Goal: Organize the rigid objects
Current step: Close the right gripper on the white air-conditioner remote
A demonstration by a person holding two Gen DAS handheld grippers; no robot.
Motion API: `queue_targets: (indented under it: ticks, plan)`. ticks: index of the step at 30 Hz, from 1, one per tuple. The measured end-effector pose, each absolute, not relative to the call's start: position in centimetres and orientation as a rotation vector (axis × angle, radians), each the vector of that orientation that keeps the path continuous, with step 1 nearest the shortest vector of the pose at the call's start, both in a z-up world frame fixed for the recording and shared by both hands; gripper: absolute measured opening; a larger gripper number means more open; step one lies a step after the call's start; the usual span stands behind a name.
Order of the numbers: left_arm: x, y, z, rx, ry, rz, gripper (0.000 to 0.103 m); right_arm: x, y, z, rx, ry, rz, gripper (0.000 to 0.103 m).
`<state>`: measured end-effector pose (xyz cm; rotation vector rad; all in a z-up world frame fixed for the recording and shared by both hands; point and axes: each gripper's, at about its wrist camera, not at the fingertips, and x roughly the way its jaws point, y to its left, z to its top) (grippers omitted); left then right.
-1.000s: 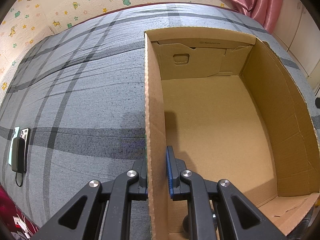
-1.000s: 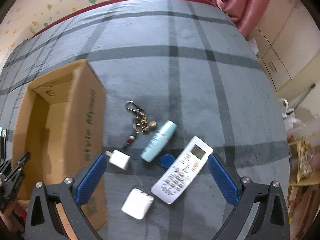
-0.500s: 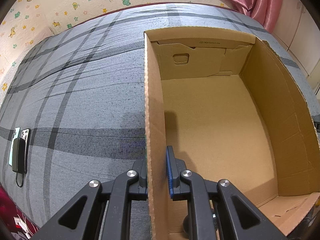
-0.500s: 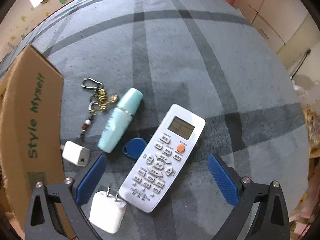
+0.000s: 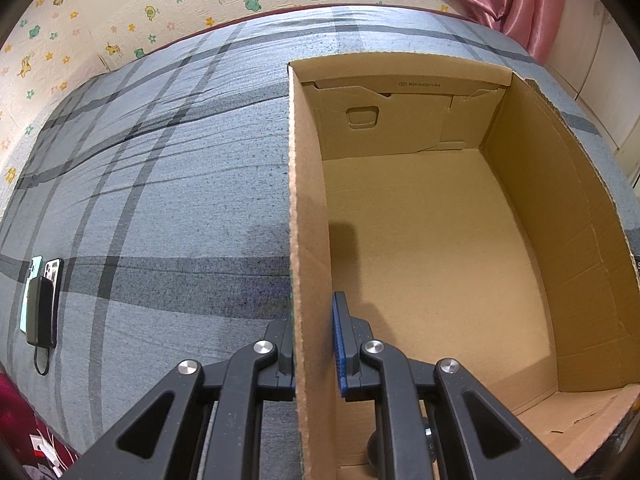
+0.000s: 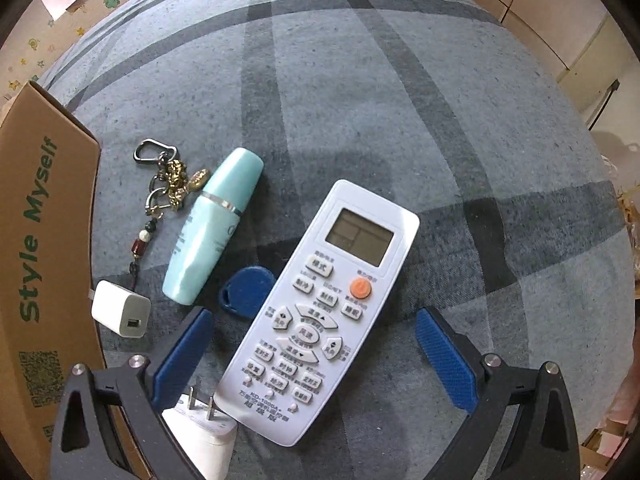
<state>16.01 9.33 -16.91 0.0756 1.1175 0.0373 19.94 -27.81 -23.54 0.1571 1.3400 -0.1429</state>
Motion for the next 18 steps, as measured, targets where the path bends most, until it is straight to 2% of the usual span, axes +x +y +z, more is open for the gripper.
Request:
queue_targets:
  ticks: [3, 9, 12, 18]
  plan:
    - [16.0, 9.3, -16.9, 0.077, 1.118, 0.039, 0.013, 20.3, -27.3, -23.7, 0.157, 1.341, -0.137, 0.098]
    - [16.0, 9.3, -16.9, 0.078, 1.118, 0.040, 0.013, 20.3, -26.2, -23.5, 0.142, 1.355, -0.133, 0.067]
    - [16.0, 9.3, -16.9, 0.079, 1.118, 0.040, 0.013, 19.8, -26.1, -23.2, 0.141, 1.346, -0.131, 0.055]
    - [16.0, 9.3, -16.8, 0.078, 1.118, 0.040, 0.013, 19.2, -25.9, -22.6, 0.117, 1.344, -0.113, 0.050]
